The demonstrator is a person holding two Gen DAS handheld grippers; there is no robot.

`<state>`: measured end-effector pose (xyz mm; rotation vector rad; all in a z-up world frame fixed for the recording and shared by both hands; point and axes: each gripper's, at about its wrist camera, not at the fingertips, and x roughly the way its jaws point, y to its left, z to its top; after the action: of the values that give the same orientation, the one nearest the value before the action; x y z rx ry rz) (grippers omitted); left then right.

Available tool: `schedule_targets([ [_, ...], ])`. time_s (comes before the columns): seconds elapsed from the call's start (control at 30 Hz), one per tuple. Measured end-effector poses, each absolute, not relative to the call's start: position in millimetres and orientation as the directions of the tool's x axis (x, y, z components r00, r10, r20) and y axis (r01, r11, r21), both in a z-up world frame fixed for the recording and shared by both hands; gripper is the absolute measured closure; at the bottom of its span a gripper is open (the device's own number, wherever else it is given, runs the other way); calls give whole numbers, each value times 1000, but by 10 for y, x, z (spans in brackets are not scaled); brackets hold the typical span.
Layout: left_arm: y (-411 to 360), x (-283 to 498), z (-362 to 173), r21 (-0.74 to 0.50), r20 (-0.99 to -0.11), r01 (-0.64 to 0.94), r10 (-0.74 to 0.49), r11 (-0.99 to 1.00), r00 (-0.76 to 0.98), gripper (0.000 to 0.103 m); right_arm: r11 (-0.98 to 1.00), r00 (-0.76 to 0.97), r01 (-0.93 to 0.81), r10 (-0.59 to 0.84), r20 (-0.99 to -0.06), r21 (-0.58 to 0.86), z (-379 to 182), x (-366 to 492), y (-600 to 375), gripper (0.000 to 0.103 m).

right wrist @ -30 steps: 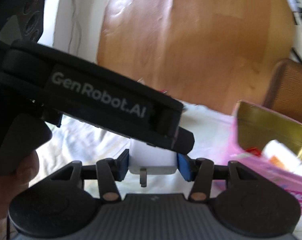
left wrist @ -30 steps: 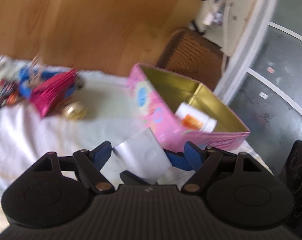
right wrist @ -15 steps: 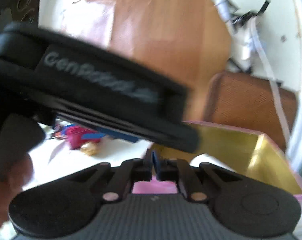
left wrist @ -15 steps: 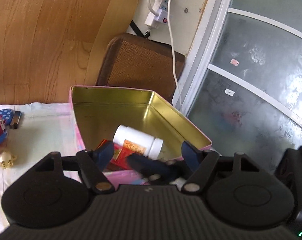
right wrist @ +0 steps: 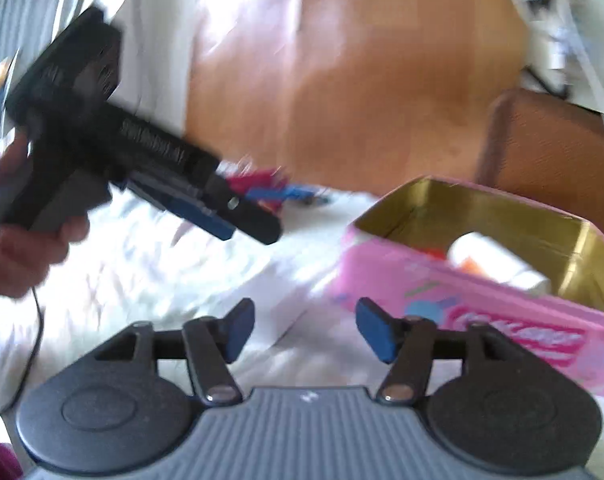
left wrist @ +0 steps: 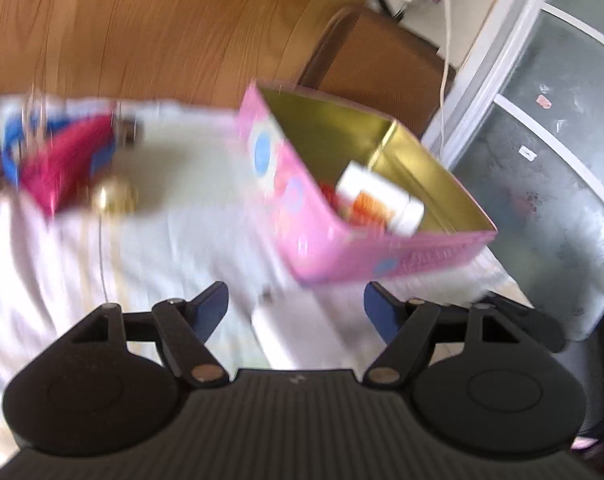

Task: Organize rigid objects
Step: 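Carry the charger plug into the pink tin and release it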

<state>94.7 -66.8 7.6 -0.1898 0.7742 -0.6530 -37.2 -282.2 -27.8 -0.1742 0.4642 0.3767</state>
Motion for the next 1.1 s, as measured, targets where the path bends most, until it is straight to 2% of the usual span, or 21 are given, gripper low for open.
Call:
schedule_targets([
  [0.07,-664,936,-22,-416,-607,465,-619,782,498,27,905,808,-412,310,-501,-105,-359,-288,-2696,38],
  [0.17,-803,967,-184,-419,-643,467,-618,779,453,27,891,742,-449,331,-583,-65,-470,-30,-2575,30],
  [0.23,-885,962,-246,-406,-635,474,-614,781,468,28,884,714,-467,363,-598,-21,-526,80,-2520,35],
  [0.27,-933,947,-234,-406,-638,477,-616,779,462,28,884,710,-468,371,-598,-7,-506,67,-2494,43],
  [0.37,-1048,860,-135,-333,-640,502,-582,798,502,28,905,777,-419,312,-547,-79,-443,-19,-2420,45],
  [0.7,-1148,779,389,-328,-525,565,-643,757,558,29,928,916,-313,238,-324,-203,-4,-207,-2473,46],
  [0.8,-1348,838,531,-304,-505,596,-656,743,561,30,942,947,-242,178,-267,-232,94,-197,-2601,52],
  [1.1,-2274,1134,550,-237,-511,703,-701,671,497,32,984,961,-62,14,-277,-166,172,-37,-3299,53],
])
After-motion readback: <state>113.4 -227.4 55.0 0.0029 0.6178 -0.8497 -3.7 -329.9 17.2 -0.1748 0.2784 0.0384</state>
